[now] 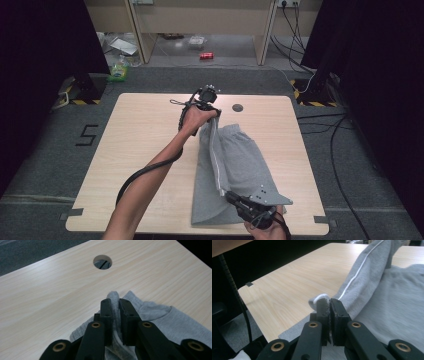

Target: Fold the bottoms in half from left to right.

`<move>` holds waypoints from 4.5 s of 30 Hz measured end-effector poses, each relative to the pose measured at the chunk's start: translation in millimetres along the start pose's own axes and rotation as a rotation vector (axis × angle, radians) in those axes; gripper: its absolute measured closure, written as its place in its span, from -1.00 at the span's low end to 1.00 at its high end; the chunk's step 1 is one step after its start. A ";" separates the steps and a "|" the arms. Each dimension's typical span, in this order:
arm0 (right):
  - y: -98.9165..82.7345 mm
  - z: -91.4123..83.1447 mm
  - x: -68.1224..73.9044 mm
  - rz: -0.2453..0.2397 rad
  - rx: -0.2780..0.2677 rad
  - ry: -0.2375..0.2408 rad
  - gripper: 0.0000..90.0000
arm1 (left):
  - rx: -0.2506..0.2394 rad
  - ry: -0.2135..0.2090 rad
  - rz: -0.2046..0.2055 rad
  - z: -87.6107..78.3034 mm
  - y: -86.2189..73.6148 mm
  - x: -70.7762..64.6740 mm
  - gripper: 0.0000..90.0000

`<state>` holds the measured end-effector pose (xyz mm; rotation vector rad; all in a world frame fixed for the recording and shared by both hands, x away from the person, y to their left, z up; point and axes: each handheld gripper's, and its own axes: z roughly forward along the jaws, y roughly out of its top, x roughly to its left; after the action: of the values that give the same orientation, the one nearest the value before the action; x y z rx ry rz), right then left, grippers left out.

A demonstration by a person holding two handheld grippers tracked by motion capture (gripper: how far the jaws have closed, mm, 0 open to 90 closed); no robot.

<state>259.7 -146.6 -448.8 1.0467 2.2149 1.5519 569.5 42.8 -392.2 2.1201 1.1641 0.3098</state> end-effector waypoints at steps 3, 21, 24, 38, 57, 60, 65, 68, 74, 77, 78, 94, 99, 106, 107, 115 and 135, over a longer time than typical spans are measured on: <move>-4.7 -9.9 -6.0 0.019 -0.012 -0.020 0.92 | 0.000 -0.012 -0.003 6.7 4.1 -8.0 0.80; -31.8 -58.1 -39.9 0.110 -0.056 -0.147 0.92 | 0.017 -0.072 0.011 51.0 17.1 -53.1 0.80; -36.5 -60.7 -44.6 0.127 -0.051 -0.159 0.92 | 0.015 -0.078 0.008 56.4 17.0 -56.7 0.79; -43.8 -60.4 -54.3 0.141 -0.008 -0.191 0.91 | -0.027 -0.132 -0.027 66.3 13.3 -61.9 0.30; -43.7 -79.8 -68.6 0.183 -0.015 -0.264 0.46 | 0.031 -0.027 -0.039 40.1 -35.9 22.1 -0.05; -33.4 -78.1 -74.7 0.189 -0.012 -0.276 0.30 | 0.034 -0.013 -0.045 38.9 -44.0 30.9 -0.06; -13.0 -48.7 -92.4 0.141 0.071 -0.310 0.21 | 0.029 -0.011 -0.056 36.7 -54.1 37.7 -0.11; -9.0 -20.1 -106.2 0.125 0.163 -0.327 0.18 | 0.028 -0.011 -0.054 35.6 -58.9 40.5 -0.13; -13.1 15.4 -120.9 0.092 0.303 -0.343 0.57 | 0.031 -0.016 -0.062 36.1 -65.8 43.2 -0.18; -12.4 9.7 -122.2 0.041 0.320 -0.349 0.92 | 0.023 -0.021 -0.069 35.8 -67.2 44.3 -0.19; -11.4 2.8 -124.8 0.031 0.312 -0.358 0.97 | 0.025 -0.020 -0.068 35.8 -67.5 44.5 -0.19; -23.7 -26.9 -117.7 0.080 0.280 -0.365 0.38 | 0.020 -0.019 -0.091 35.4 -71.0 48.5 -0.23; -35.4 -34.6 -108.0 0.074 0.335 -0.402 0.45 | 0.018 -0.020 -0.093 32.7 -71.8 50.2 -0.25; -51.9 -49.8 -103.1 0.110 0.323 -0.359 0.93 | 0.026 -0.017 -0.094 33.5 -72.4 50.2 -0.25; -49.9 -52.0 -104.0 0.107 0.312 -0.358 0.97 | 0.027 -0.018 -0.090 34.1 -72.4 49.2 -0.25; -57.7 -61.2 -120.1 0.141 0.311 -0.370 0.96 | 0.024 -0.022 -0.100 38.3 -71.8 45.9 -0.28; -26.6 -26.9 -64.1 0.049 0.197 -0.271 0.09 | 0.021 -0.017 -0.139 51.7 -68.7 35.5 -0.32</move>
<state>279.3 -213.7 -474.3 1.2910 2.1972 1.1460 571.2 73.0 -480.2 2.0437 1.3029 0.2166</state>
